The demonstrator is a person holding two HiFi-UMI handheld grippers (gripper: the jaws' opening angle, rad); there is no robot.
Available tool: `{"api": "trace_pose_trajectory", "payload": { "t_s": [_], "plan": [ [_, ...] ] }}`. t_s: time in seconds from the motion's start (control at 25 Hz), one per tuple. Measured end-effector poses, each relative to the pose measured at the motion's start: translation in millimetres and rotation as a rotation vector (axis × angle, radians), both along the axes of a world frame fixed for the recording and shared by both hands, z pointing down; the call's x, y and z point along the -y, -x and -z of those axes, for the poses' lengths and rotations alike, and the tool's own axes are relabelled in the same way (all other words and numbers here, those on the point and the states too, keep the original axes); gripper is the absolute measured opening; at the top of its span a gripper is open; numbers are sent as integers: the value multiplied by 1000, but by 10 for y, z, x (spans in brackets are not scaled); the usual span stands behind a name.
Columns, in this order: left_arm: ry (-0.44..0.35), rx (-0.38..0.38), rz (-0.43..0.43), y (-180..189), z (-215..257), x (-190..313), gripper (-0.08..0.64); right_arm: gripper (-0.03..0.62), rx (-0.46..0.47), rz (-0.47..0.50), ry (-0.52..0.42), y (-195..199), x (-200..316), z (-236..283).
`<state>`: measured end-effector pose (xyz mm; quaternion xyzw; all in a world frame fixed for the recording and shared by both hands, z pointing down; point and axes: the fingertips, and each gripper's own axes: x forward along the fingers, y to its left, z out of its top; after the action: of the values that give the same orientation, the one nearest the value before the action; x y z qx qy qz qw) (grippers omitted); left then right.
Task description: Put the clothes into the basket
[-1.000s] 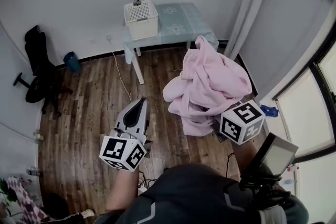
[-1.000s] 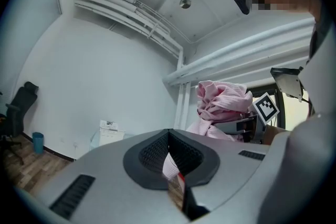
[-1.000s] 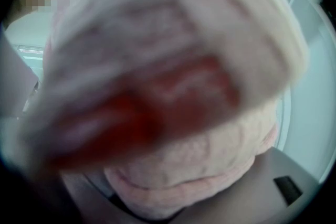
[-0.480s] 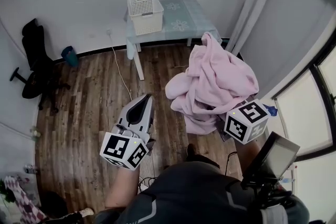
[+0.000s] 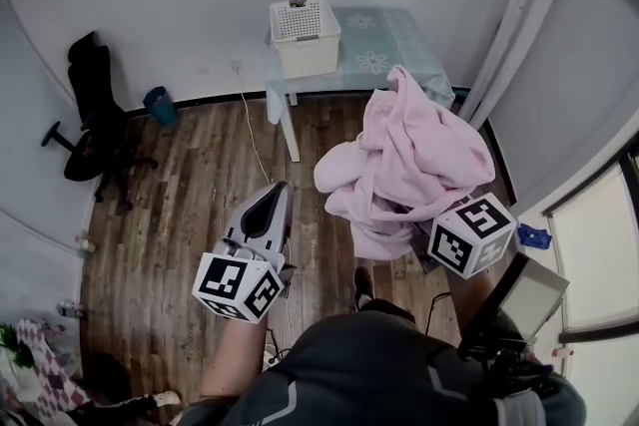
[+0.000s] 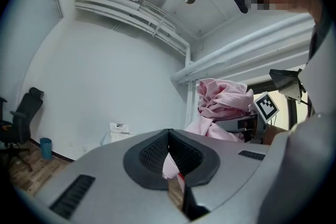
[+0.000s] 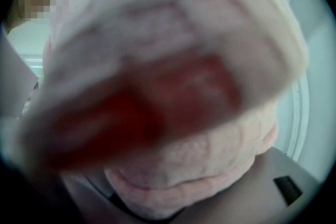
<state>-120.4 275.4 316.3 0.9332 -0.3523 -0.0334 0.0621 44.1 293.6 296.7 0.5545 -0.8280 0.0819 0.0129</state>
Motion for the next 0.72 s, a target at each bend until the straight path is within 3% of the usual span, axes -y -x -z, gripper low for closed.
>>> {"api": "trace_pose_trajectory", "payload": {
  "t_s": [0.48, 0.72],
  "plan": [
    [-31, 57, 52, -648, 25, 926, 9, 331, 24, 51, -14, -695, 1017, -53],
    [30, 78, 107, -1277, -65, 1946, 9, 331, 54, 90, 13, -1411, 2054, -153]
  ]
}}
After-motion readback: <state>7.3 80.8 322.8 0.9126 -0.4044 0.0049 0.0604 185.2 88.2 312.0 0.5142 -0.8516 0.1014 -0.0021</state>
